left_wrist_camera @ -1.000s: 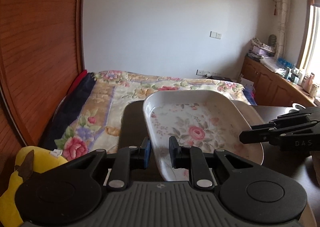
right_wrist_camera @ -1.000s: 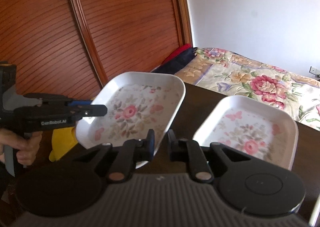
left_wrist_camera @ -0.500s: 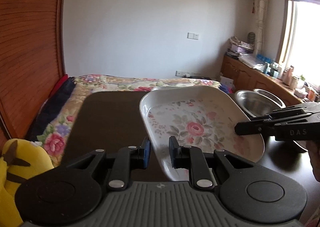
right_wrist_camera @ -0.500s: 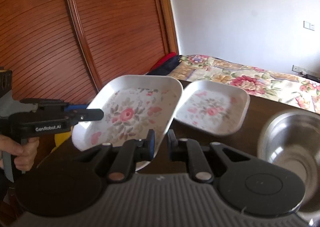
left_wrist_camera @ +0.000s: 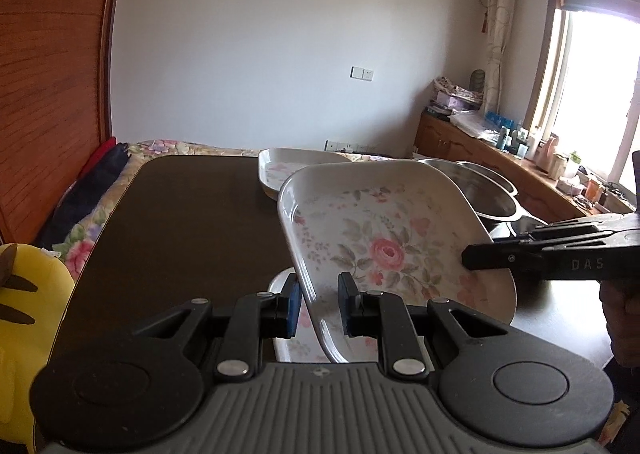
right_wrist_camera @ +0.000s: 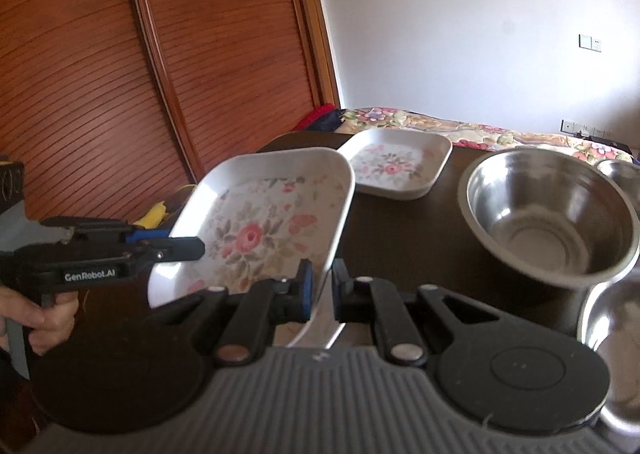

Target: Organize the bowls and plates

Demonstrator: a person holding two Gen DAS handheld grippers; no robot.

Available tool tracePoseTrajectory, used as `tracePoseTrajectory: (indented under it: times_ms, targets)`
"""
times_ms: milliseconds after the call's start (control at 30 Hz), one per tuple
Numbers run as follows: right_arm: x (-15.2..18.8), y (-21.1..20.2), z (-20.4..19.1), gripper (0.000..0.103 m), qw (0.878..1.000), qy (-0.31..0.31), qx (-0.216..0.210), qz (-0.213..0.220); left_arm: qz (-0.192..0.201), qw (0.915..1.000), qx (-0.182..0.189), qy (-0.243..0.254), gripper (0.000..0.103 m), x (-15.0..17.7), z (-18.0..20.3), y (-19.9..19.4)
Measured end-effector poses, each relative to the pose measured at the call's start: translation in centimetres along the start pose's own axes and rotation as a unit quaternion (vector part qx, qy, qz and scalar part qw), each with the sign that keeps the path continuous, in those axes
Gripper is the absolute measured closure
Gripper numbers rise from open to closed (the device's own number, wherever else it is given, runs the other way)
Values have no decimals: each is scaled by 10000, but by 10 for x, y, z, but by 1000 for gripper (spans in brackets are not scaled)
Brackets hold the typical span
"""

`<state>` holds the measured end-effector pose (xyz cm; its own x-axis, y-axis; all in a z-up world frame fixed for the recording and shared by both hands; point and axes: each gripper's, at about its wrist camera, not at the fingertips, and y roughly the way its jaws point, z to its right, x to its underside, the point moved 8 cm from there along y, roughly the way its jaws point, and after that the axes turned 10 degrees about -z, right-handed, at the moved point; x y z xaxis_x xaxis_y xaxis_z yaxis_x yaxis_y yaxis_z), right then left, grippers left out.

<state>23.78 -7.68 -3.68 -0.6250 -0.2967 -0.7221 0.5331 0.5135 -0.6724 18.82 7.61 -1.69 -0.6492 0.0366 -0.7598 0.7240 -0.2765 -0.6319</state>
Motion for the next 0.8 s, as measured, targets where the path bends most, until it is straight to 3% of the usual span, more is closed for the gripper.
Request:
tracePoseTrajectory:
  times_ms: [267,800]
  targets:
    - [24,-4,-8,91,9999,-10,-127,-10,-40,10000,-26,-22,53,13,-1,0]
    - [24,-1,-14,91,9998,-55,16,-173,-224,9997,-62,-56,51,21,-9,18]
